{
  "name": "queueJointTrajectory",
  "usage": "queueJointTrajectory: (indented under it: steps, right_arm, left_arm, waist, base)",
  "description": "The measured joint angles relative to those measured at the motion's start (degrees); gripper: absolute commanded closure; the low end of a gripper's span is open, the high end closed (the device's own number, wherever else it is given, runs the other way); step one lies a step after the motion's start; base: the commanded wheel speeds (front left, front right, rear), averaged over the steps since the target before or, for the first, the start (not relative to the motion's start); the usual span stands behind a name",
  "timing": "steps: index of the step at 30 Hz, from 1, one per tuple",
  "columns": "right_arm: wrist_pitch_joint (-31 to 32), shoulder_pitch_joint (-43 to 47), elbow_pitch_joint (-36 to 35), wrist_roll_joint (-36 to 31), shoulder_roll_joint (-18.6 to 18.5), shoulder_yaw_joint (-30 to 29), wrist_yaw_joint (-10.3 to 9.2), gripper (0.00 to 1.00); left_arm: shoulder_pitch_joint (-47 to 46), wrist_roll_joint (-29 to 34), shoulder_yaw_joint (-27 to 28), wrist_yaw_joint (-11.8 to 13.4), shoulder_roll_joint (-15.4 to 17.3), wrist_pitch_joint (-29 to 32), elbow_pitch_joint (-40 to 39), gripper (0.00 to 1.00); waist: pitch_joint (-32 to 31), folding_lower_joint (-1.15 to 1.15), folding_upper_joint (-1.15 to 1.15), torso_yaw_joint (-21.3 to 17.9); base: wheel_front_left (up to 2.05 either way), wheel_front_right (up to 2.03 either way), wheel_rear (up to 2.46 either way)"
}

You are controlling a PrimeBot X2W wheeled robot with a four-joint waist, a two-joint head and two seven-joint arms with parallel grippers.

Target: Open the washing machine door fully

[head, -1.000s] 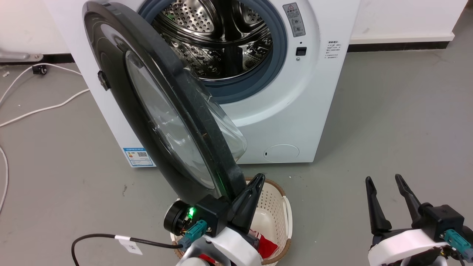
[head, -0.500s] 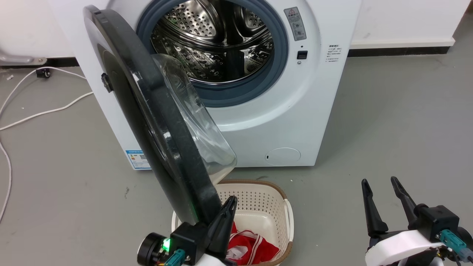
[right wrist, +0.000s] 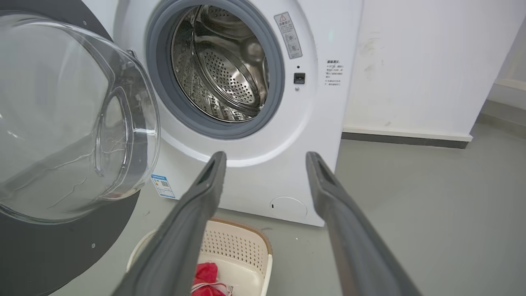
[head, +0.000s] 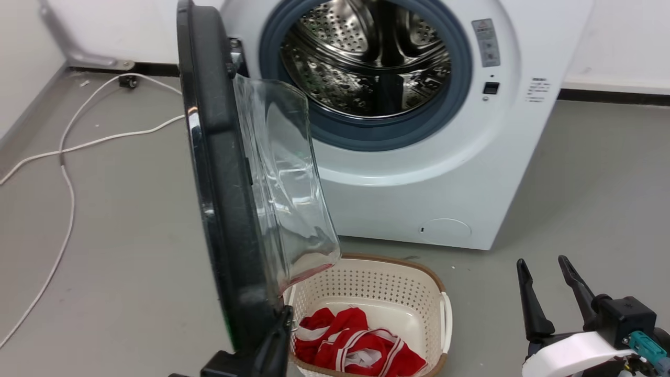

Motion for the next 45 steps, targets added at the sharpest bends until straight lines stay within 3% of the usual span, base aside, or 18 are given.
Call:
queueJointTrajectory:
  steps: [11, 23, 34, 45]
  right_arm:
    - [0.27, 0.35, -0.7, 0.26, 0.03, -0.12, 0.0, 0.0]
    - [0.76, 0.02, -1.51, 0.25, 0.03, -0.04, 0.0, 0.0]
    - [0.66, -1.8, -2.15, 0.23, 0.02, -0.65, 0.0, 0.0]
    - [0.52, -3.98, -2.43, -0.35, 0.03, -0.68, 0.0, 0.0]
  left_arm:
    - [1.19, -0.98, 6.78, 2.72, 3.23, -2.15, 0.74, 1.0]
    - [-1.32, -6.7, 19.07, 4.22, 7.1, -6.65, 4.89, 1.0]
    - [-6.16, -12.45, 29.95, 3.5, 10.01, -11.9, 13.77, 1.0]
    - [-13.16, -15.85, 37.08, 0.01, 13.81, -13.47, 23.23, 1.0]
  waist:
    - [0.27, 0.0, 0.0, 4.9]
    - [1.95, 0.0, 0.0, 4.51]
    - [5.94, 0.0, 0.0, 3.52]
    - [9.96, 0.0, 0.0, 3.51]
  base:
    - [0.0, 0.0, 0.0]
    - [0.0, 0.0, 0.0]
    - [0.0, 0.0, 0.0]
    - [0.0, 0.0, 0.0]
